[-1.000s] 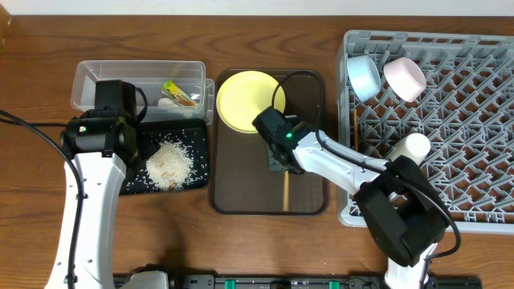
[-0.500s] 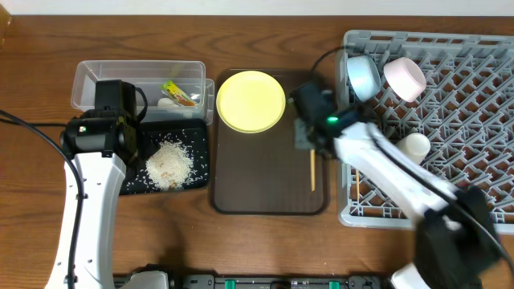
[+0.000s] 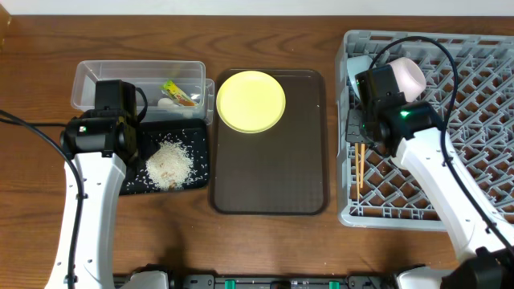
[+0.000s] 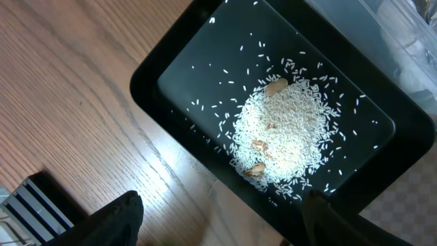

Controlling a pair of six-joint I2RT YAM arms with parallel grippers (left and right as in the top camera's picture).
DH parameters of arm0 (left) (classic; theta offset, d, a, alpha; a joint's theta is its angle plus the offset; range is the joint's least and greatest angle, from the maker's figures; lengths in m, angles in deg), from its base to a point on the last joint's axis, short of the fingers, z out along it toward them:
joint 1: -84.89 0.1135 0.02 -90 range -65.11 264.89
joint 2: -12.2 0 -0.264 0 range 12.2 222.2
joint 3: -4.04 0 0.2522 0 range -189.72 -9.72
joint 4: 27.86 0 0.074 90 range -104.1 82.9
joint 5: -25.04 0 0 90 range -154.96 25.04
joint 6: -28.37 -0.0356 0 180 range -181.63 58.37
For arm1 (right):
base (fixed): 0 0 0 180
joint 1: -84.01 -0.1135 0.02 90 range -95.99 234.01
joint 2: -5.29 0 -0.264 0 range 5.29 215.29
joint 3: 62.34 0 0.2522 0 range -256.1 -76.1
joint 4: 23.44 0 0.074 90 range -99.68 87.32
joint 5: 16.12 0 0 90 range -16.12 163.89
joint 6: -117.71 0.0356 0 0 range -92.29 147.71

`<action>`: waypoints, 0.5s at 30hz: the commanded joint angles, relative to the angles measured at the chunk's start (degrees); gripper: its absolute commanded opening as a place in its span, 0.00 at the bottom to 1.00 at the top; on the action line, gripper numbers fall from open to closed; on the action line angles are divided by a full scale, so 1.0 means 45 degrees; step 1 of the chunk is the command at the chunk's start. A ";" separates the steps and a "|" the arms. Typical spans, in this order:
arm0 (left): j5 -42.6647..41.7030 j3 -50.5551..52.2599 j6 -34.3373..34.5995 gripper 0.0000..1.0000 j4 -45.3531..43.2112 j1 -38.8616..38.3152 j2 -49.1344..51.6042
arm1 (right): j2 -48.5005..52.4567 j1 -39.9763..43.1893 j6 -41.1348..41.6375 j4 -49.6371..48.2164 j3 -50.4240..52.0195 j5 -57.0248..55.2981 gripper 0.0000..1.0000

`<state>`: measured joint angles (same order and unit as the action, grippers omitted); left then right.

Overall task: Sort waste into correct bins and load items into the dishwasher rack
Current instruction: 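Place the second chopstick into the rack beside the first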

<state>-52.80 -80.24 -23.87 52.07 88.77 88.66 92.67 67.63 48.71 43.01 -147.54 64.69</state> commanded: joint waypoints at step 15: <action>0.0053 -0.0044 0.0160 0.77 -0.0005 0.0053 0.0083 | 0.1059 0.0136 -0.1156 -0.0928 -0.0019 0.0393 0.32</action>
<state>-52.78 -80.24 -23.89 51.92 88.77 88.66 98.24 67.65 43.79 39.71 -147.52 66.53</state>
